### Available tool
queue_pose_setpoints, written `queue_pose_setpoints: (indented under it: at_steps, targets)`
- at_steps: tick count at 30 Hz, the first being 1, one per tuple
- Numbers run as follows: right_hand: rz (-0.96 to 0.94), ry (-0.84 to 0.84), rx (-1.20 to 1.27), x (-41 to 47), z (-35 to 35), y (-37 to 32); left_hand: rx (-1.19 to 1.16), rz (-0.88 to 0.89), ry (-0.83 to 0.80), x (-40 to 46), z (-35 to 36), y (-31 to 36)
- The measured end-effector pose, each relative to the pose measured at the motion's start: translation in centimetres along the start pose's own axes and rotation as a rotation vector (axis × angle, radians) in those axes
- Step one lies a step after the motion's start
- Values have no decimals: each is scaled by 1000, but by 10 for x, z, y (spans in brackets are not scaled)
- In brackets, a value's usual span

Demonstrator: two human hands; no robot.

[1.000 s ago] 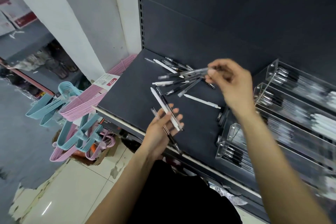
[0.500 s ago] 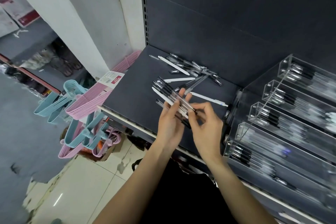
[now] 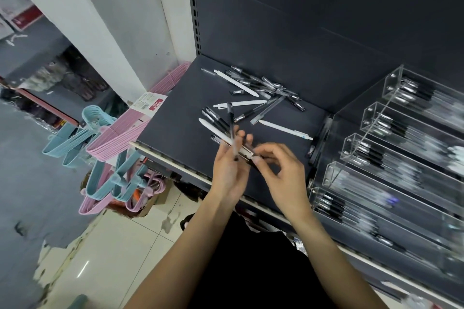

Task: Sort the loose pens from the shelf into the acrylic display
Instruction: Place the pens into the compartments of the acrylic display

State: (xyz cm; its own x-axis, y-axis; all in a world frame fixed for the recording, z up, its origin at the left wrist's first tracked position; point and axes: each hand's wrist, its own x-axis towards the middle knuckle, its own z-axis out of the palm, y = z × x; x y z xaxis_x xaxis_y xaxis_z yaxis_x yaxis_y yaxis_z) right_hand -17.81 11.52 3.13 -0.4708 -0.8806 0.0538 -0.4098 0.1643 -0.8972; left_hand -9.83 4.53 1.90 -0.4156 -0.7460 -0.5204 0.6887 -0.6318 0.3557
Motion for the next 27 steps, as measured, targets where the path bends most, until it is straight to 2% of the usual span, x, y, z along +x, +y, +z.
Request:
queue_pose_setpoints:
  at_steps: [3,8,13,17,20,24,27]
  targets:
    - [-47,20,-114,0,3,2,119,52,-6,5,2,0]
    - [-61,-55,-339,9,5,11,275,-18,67,17,3,0]
    - [-42,-72,-370,20,10,14,237,-67,74,18,-11,6]
    - [295,-295,-201,22,11,18,133,-41,84,20,-16,11]
    - [469,-310,74,15,11,16,44,-14,82,24,-15,17]
    - [432,-195,215,13,-8,13,-39,99,136,34,-22,38]
    - [354,-103,223,26,-34,5,302,138,112,34,-28,54]
